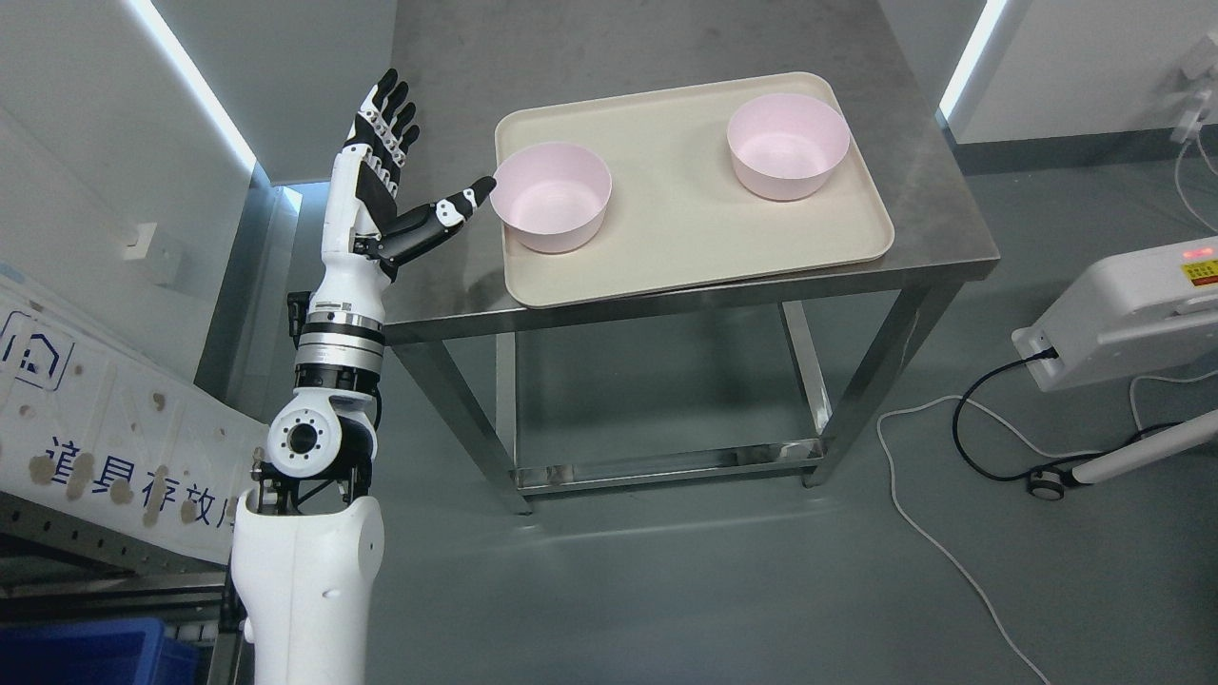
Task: Stack pink IKEA bowls on left shelf middle
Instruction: 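Lower the raised left hand toward the pink bowl nearer the robot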
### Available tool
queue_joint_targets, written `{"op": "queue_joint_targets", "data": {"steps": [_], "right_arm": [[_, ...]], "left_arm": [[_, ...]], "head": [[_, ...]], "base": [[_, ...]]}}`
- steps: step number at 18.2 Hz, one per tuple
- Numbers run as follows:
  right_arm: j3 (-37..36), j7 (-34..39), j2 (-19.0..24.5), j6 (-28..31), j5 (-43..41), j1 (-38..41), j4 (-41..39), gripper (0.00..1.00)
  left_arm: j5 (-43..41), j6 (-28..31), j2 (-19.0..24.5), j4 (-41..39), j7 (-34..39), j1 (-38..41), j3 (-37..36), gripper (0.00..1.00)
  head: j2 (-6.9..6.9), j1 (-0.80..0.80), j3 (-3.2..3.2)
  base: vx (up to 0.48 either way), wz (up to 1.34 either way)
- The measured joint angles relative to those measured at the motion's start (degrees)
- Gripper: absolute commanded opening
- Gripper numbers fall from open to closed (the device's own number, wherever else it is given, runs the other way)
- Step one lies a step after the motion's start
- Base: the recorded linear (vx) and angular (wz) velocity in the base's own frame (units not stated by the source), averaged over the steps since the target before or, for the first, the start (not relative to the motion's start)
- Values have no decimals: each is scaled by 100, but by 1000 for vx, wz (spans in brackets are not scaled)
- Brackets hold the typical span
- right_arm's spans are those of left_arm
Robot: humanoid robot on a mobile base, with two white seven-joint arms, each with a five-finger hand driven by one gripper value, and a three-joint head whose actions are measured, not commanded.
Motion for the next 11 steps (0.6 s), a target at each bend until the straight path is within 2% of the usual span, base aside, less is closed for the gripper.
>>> {"op": "queue_joint_targets", "data": {"steps": [7, 9, 11], "right_arm": [[0, 0, 0, 0, 0, 0, 0, 100], [0, 0, 0, 1, 0, 0, 0, 100], [0, 0, 0, 2, 0, 0, 0, 100]], "left_arm": [[-2, -56, 0, 40, -47, -139, 21, 100], [-7, 46, 3, 110, -352, -296, -14, 99], [-40, 200, 90, 284, -1021, -598, -56, 99]], "head": [[0, 0, 0], [0, 0, 0], [0, 0, 0]], "base": [[0, 0], [0, 0], [0, 0]]}}
